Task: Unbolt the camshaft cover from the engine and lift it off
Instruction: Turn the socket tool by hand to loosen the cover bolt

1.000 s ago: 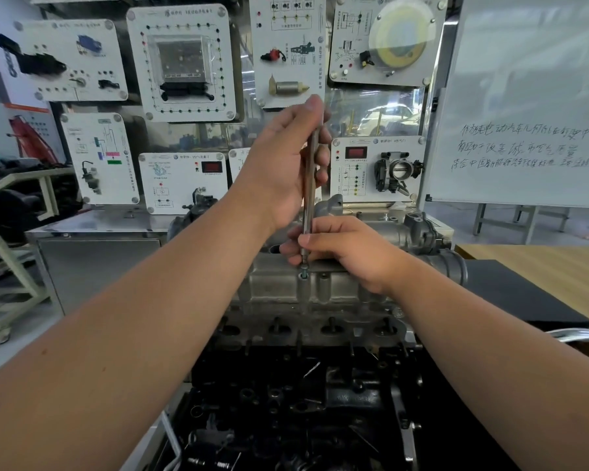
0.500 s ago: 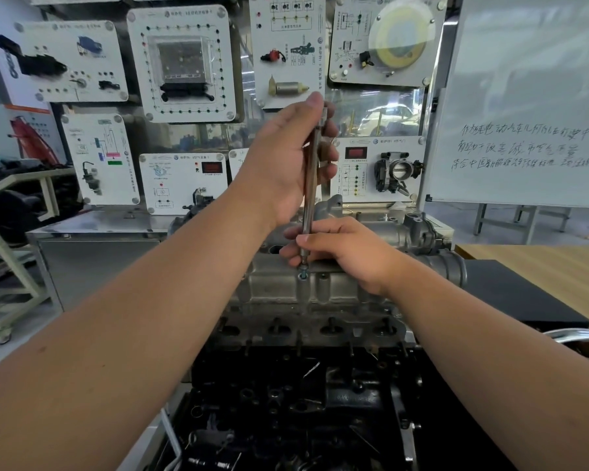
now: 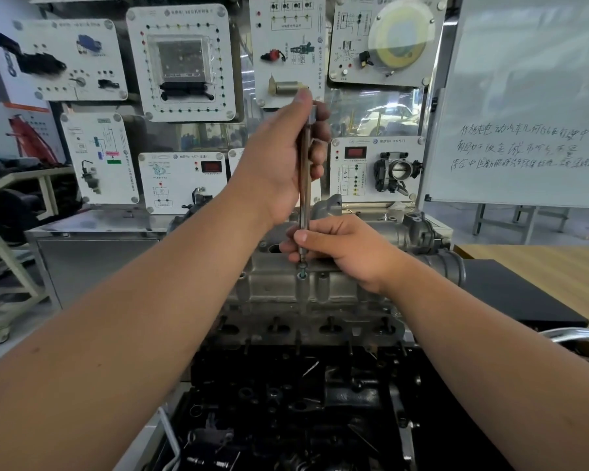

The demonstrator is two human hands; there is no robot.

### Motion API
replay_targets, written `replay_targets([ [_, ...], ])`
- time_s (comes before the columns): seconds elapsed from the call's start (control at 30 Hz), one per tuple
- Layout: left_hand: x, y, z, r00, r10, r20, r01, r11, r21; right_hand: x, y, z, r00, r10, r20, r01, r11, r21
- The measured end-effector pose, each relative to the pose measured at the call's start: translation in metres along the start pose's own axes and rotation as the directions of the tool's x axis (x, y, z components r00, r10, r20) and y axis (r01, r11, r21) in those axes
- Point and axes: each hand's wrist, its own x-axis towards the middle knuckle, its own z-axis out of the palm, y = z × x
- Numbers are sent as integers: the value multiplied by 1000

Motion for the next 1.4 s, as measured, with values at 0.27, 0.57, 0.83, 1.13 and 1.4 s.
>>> replay_targets([
  [0.27, 0, -3, 4, 995, 95, -29, -94, 995, 16, 2, 2, 0, 998, -59, -13, 59, 998, 14],
  [0.57, -1, 1, -1, 999, 16, 35, -18, 999, 34, 1, 2, -5, 1000, -18, 0, 18, 998, 65],
  [0.83, 1, -2, -1, 997, 70, -36, -70, 998, -2, -1, 1, 1, 999, -50, -18, 49, 995, -90],
  [1.13, -1, 2, -1, 999, -5, 43, 5, 1000, 3, 0, 2, -5, 999, -9, 44, 8, 1000, 20],
  [1.4, -1, 1, 1, 996, 87, -20, -86, 995, 54, 2, 5, -2, 997, -80, -10, 80, 996, -29],
])
